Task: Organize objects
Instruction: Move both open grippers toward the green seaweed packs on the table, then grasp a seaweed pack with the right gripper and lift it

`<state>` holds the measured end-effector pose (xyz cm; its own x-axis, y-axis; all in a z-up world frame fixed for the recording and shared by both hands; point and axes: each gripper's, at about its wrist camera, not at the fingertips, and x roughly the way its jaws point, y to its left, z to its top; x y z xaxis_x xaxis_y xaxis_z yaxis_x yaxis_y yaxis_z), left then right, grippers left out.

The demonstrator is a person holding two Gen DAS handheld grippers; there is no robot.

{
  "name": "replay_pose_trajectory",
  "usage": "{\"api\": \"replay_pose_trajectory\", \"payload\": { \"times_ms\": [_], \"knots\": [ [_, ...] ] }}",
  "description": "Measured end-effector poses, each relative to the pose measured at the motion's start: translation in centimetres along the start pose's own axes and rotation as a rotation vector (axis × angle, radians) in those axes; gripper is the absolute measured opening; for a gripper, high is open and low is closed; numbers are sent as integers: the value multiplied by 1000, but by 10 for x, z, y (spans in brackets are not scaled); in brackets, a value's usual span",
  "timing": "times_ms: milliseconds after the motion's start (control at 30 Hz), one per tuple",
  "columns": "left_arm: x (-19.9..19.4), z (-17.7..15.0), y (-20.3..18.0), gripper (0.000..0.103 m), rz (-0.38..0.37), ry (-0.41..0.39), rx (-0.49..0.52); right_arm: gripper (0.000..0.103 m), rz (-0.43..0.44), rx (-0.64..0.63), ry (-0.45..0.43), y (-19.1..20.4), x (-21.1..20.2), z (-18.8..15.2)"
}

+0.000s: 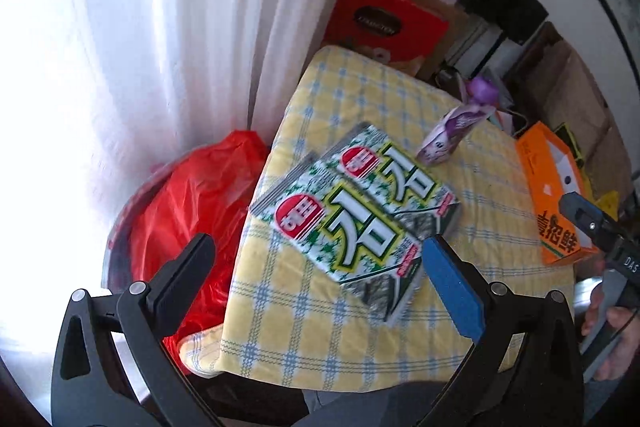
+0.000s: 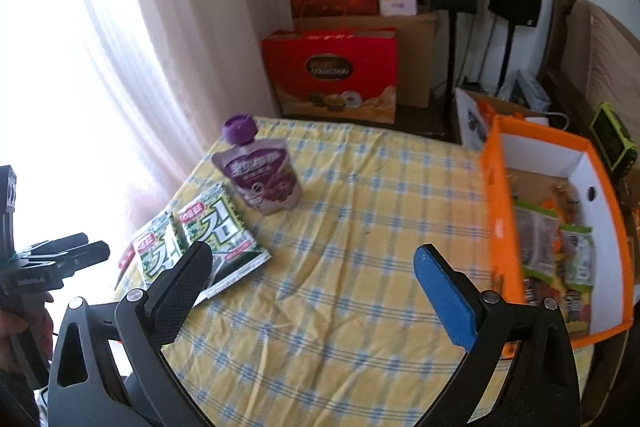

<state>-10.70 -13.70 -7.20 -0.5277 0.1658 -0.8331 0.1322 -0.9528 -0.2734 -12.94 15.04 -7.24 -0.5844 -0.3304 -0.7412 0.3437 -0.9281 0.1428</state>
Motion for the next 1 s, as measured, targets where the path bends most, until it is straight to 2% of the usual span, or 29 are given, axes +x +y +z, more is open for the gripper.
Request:
{"api": "replay_pose_trajectory", "payload": {
  "times_ms": [167, 233, 400, 633, 1000],
  "knots": [
    [14, -9, 11, 95, -16, 41, -33, 96, 42, -44, 37, 16, 25, -2],
    [19, -12, 13, 94, -31, 54, -46, 90, 62, -57, 59, 20, 36, 0],
    [24, -16, 20, 94, -100, 68, -109, 88, 141, -97, 124, 35, 67, 3],
    [32, -14, 24, 94, -96, 83, -115, 88, 198, -159, 178, 51, 101, 7],
    [32, -16, 33, 94, -90, 87, -126, 90, 204, -317, 234, 79, 133, -3]
  ]
}}
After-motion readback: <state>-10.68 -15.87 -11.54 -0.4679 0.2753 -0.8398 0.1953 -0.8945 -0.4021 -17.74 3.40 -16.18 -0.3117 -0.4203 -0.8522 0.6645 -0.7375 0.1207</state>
